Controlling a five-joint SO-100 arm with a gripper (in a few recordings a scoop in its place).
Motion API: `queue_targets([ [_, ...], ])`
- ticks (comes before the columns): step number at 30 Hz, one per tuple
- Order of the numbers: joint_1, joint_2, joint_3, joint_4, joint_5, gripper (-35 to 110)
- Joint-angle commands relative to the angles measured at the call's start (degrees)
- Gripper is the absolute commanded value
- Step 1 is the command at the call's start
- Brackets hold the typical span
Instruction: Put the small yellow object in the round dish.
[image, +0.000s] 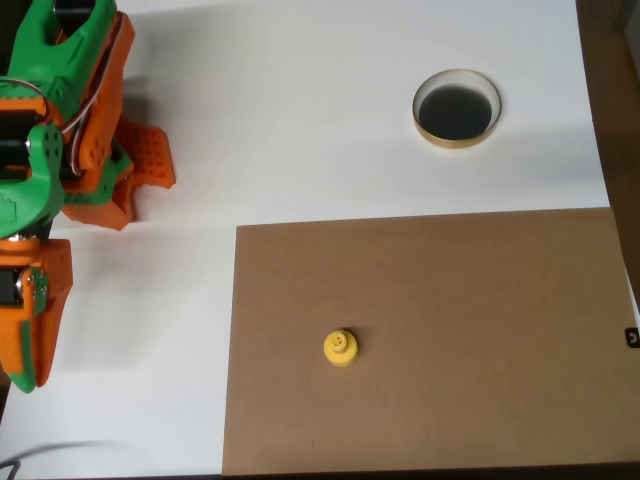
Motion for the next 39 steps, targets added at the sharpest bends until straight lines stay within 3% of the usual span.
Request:
queue_targets([
  [1, 0.8, 1.8, -0.1, -0.2, -0.8, 1],
  [13, 0.2, 1.8, -0.1, -0.2, -1.6, 1],
  [18, -2.5, 1.8, -0.1, 0.4, -10.7, 1],
  [26, -2.9, 1.8, -1.3, 3.0, -12.1, 0],
  [29, 1.0, 1.8, -2.8, 3.5, -3.9, 0],
  [39, 8.3, 1.7, -8.3, 3.4, -9.4, 13],
])
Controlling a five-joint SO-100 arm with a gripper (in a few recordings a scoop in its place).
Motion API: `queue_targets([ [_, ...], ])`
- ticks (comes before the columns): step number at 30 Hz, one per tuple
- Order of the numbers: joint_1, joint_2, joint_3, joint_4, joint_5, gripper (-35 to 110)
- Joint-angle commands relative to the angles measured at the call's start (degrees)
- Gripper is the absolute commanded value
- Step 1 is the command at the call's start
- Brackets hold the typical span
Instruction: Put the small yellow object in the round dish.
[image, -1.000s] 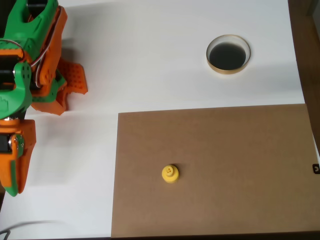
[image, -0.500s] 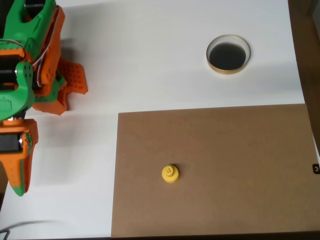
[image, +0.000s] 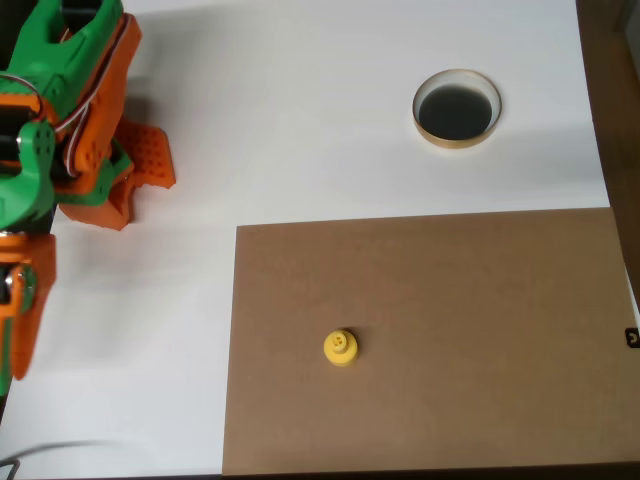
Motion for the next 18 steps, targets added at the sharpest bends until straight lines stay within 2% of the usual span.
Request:
queue_targets([
  [1, 3.8, 1.7, -6.2, 0.5, -2.3, 15],
  [12, -4.8, 1.1, -12.8, 6.0, -6.9, 20],
  [18, -11.3, -7.9, -18.3, 7.7, -6.9, 19],
])
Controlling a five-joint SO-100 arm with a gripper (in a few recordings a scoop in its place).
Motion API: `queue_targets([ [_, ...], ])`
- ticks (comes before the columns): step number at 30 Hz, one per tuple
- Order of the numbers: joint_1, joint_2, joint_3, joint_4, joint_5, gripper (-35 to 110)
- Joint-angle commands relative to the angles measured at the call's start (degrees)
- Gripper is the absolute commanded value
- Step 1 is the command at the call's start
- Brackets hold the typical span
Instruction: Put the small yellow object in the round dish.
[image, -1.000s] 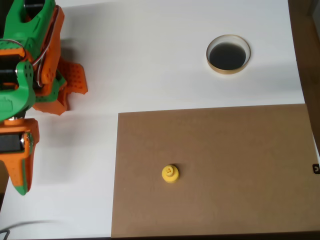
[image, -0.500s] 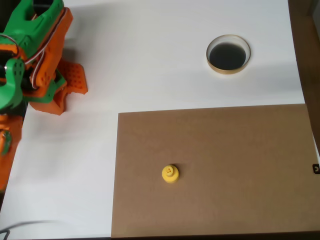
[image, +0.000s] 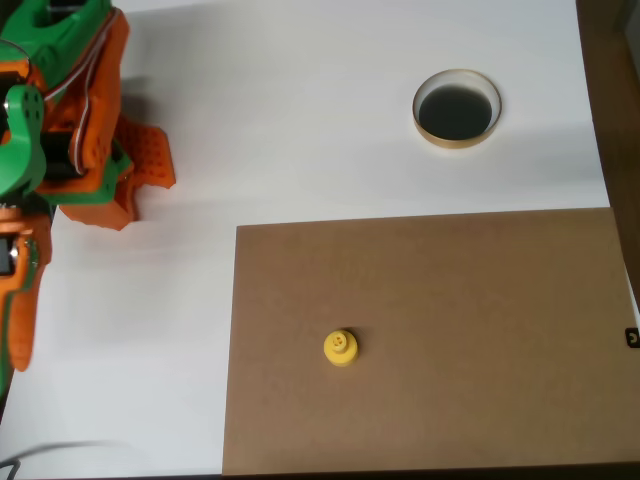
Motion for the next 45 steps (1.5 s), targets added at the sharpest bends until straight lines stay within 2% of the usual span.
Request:
queue_targets([
  [1, -3.3, -6.0, -7.4, 1.1, -1.1, 19],
  [15, -20.0, -22.9, -19.3, 4.5, -3.3, 18],
  [45, -36.0, -60.7, -37.4, 2.8, 0.4, 21],
])
